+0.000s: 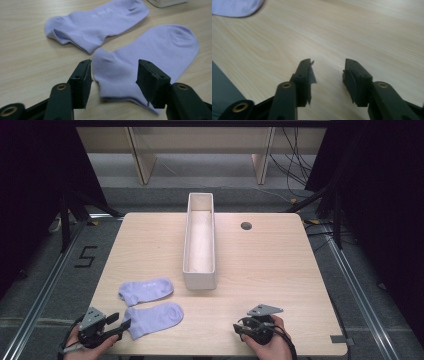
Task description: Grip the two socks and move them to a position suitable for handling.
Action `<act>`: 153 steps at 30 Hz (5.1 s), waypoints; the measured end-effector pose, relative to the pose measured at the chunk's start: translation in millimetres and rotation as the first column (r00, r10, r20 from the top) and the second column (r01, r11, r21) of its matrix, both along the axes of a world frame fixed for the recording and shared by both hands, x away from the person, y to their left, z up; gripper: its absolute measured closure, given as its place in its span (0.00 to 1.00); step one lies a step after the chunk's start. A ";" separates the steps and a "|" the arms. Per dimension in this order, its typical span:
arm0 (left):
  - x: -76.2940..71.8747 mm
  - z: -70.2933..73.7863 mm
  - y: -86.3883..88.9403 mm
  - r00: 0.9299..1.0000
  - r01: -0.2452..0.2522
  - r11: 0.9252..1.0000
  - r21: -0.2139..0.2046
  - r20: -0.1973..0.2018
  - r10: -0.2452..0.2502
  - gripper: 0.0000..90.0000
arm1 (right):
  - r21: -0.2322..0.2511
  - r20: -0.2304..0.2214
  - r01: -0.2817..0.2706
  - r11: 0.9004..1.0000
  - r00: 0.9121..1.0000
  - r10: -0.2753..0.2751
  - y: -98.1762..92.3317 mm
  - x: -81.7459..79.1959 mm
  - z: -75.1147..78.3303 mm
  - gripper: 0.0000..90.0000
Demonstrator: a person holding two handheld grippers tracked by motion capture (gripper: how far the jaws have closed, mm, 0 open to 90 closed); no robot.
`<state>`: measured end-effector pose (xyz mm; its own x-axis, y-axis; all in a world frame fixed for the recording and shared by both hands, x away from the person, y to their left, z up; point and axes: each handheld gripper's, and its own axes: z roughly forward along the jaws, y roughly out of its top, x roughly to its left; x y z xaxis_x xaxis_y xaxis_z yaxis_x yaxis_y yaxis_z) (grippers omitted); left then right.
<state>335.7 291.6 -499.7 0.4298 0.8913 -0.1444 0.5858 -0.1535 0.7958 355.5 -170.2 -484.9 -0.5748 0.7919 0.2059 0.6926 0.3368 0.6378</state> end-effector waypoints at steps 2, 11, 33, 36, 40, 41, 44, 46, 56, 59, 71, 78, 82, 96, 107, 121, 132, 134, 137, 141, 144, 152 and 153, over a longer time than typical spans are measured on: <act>0.7 -0.5 -0.4 1.000 0.006 1.000 0.008 -0.004 -0.006 0.54 | -0.017 0.011 -0.031 0.999 0.999 0.031 12.0 4.6 -0.7 0.71; 9.9 -1.7 2.2 1.000 0.002 1.000 0.019 0.005 -0.002 0.57 | -0.023 -0.030 -0.128 0.992 0.991 0.127 61.6 22.0 8.5 0.81; 19.5 -4.2 -1.9 0.990 -0.008 0.999 0.034 -0.142 0.012 0.80 | -0.048 -0.081 -0.173 0.984 0.982 0.168 166.7 66.8 6.4 0.85; 19.8 -3.8 -1.3 0.989 -0.013 0.998 0.054 -0.149 0.021 0.86 | -0.074 -0.086 -0.183 0.980 0.981 0.176 173.3 72.2 0.6 0.89; 20.5 -2.8 0.3 0.988 0.007 0.995 0.095 -0.155 0.008 0.97 | -0.082 -0.107 -0.198 0.977 0.976 0.189 177.6 74.5 -2.9 0.97; 20.5 -2.8 0.3 0.988 0.007 0.995 0.095 -0.155 0.008 0.99 | -0.076 -0.131 -0.181 0.981 0.977 0.170 178.4 73.8 -3.1 0.99; 20.0 -4.1 -1.2 0.990 -0.005 0.998 0.061 -0.144 0.013 1.00 | -0.068 -0.112 -0.189 0.980 0.977 0.181 176.8 74.0 -2.0 1.00; 18.6 -3.0 -1.5 0.989 0.003 0.998 0.055 -0.147 0.005 1.00 | -0.065 -0.115 -0.191 0.979 0.976 0.183 174.7 72.8 1.0 1.00; 13.7 6.5 -13.5 0.992 0.045 0.998 0.036 -0.121 -0.040 1.00 | -0.048 -0.127 -0.171 0.984 0.978 0.164 152.1 62.6 19.9 1.00; 17.1 5.6 -15.2 0.995 0.003 1.000 0.000 -0.100 -0.003 1.00 | -0.057 -0.128 -0.160 0.985 0.980 0.152 144.6 62.3 20.0 1.00; 37.4 -4.8 -31.5 0.991 0.080 0.992 0.094 -0.113 -0.070 0.75 | -0.063 -0.136 -0.159 0.985 0.979 0.149 141.3 62.5 14.9 1.00; 35.2 3.4 -44.8 0.989 0.119 0.990 0.075 -0.092 -0.112 0.98 | -0.058 -0.109 -0.164 0.985 0.981 0.158 131.9 60.6 19.1 1.00; 28.6 24.2 -62.7 0.985 0.167 0.985 0.049 -0.046 -0.165 0.98 | -0.059 -0.091 -0.132 0.989 0.988 0.127 115.0 51.9 34.1 1.00; 30.6 10.5 -124.1 0.948 0.314 0.946 0.085 -0.072 -0.309 0.98 | -0.123 -0.089 -0.044 0.991 0.995 0.033 34.2 24.6 23.1 1.00; 29.7 8.6 -116.8 0.957 0.288 0.956 0.056 -0.059 -0.285 0.52 | -0.147 -0.098 -0.029 0.989 0.995 0.015 33.7 25.6 8.3 0.82; 68.6 37.6 9.7 0.997 -0.070 0.980 0.185 -0.013 0.074 0.51 | -0.074 0.019 -0.018 0.997 1.000 0.019 56.8 37.5 48.0 0.80; 116.5 19.6 20.8 0.998 -0.054 0.978 0.202 -0.025 0.060 0.52 | -0.075 0.005 -0.110 0.991 0.994 0.111 111.3 49.9 44.7 0.80; 120.5 19.0 15.5 0.998 -0.043 0.981 0.190 -0.040 0.051 0.51 | -0.077 0.002 -0.116 0.990 0.993 0.116 112.1 49.8 43.6 0.80; 121.9 20.1 4.9 0.995 -0.044 0.984 0.173 -0.080 0.058 0.50 | -0.075 -0.007 -0.109 0.991 0.994 0.109 110.7 49.9 42.1 0.80; 126.8 15.9 3.7 0.991 -0.066 0.977 0.201 -0.100 0.087 0.47 | -0.078 -0.006 -0.109 0.991 0.994 0.108 108.0 50.4 41.4 0.80; 125.6 10.4 10.0 0.979 -0.122 0.969 0.213 -0.136 0.153 0.45 | -0.072 -0.006 -0.098 0.993 0.995 0.098 103.5 49.9 42.4 0.80; 124.1 2.9 16.2 0.971 -0.135 0.974 0.183 -0.170 0.167 0.54 | -0.074 -0.008 -0.093 0.993 0.996 0.092 101.4 53.1 40.0 0.80; 124.3 2.2 16.4 0.969 -0.129 0.974 0.185 -0.183 0.163 0.56 | -0.076 -0.007 -0.092 0.993 0.996 0.092 101.5 52.9 39.7 0.80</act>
<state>460.0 307.9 -497.4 0.2712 0.9610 -0.0532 0.7540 -0.1778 0.6324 408.4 -68.6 -445.2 -0.6452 0.7492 0.1496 0.6588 0.4465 0.6055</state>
